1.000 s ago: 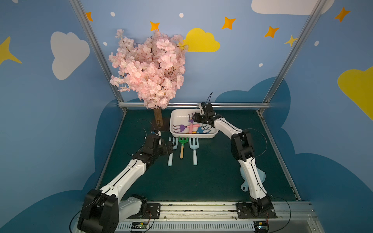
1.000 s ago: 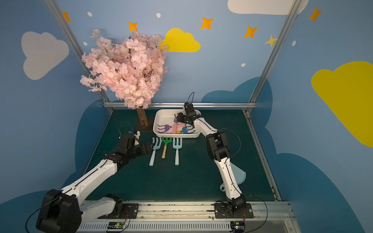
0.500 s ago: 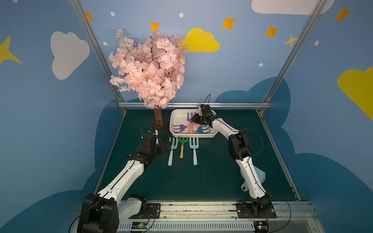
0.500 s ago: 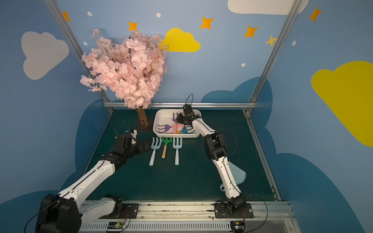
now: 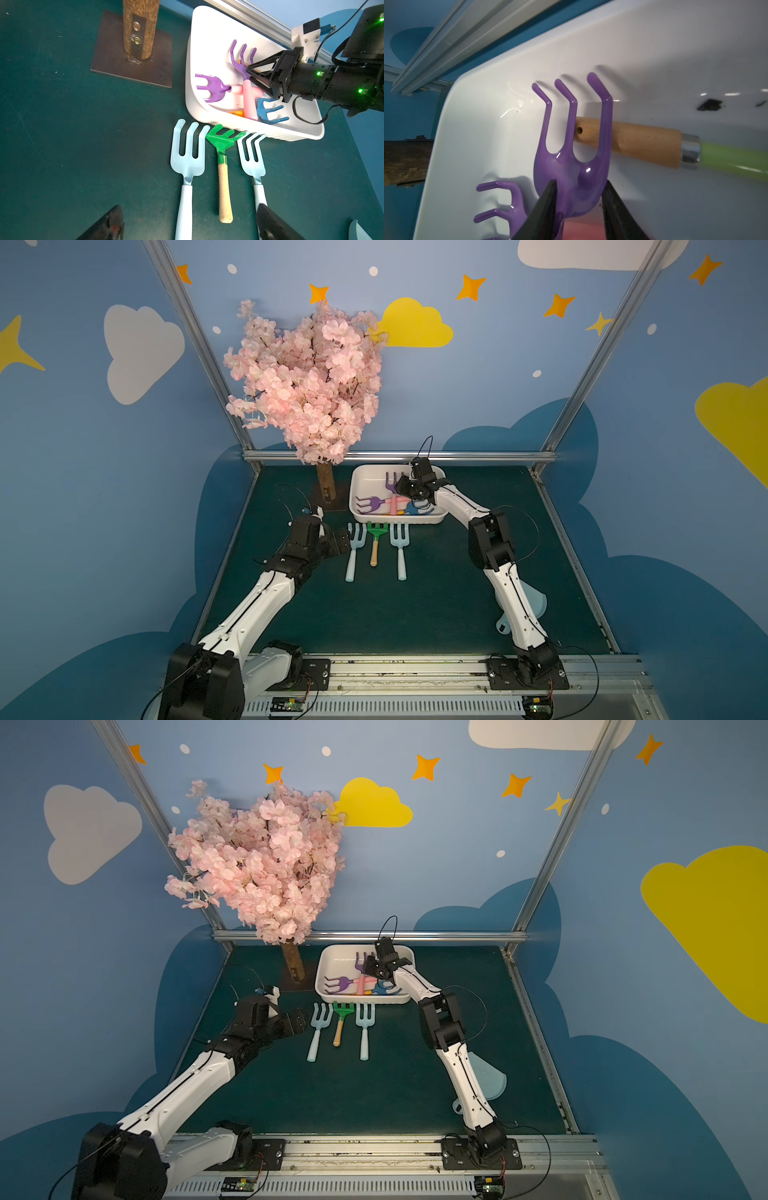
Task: Take the hand rake out of the storage box
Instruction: Pick up the rake from the storage box.
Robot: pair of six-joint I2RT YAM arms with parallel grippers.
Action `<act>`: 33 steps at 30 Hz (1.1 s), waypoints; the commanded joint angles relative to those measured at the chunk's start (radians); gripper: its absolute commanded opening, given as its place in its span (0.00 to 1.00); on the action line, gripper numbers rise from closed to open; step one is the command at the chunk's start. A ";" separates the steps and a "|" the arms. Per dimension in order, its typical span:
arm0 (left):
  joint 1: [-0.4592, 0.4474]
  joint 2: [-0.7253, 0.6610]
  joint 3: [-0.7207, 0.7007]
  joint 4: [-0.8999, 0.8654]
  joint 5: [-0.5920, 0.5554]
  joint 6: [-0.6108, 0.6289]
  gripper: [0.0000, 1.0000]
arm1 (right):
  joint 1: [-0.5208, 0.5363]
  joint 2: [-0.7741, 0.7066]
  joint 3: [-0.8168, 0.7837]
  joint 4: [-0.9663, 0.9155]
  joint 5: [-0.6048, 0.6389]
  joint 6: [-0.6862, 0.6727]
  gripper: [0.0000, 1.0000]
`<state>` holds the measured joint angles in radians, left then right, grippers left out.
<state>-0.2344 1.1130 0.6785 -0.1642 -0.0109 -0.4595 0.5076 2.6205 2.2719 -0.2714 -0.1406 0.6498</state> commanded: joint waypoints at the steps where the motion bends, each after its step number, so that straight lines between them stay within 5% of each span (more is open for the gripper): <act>1: 0.005 -0.002 -0.004 0.003 0.015 0.005 1.00 | -0.002 0.016 -0.024 0.083 -0.009 0.056 0.32; 5: 0.005 -0.010 -0.004 -0.004 0.011 0.009 1.00 | -0.020 0.007 -0.110 0.280 -0.056 0.153 0.21; 15: 0.009 -0.019 -0.009 -0.009 0.000 0.014 1.00 | -0.027 -0.045 -0.176 0.346 -0.034 0.169 0.00; 33: 0.012 -0.047 -0.031 0.001 -0.004 0.011 1.00 | -0.035 -0.435 -0.407 0.345 0.001 0.071 0.00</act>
<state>-0.2279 1.0863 0.6632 -0.1669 -0.0113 -0.4564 0.4808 2.3096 1.8893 0.0788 -0.1429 0.7685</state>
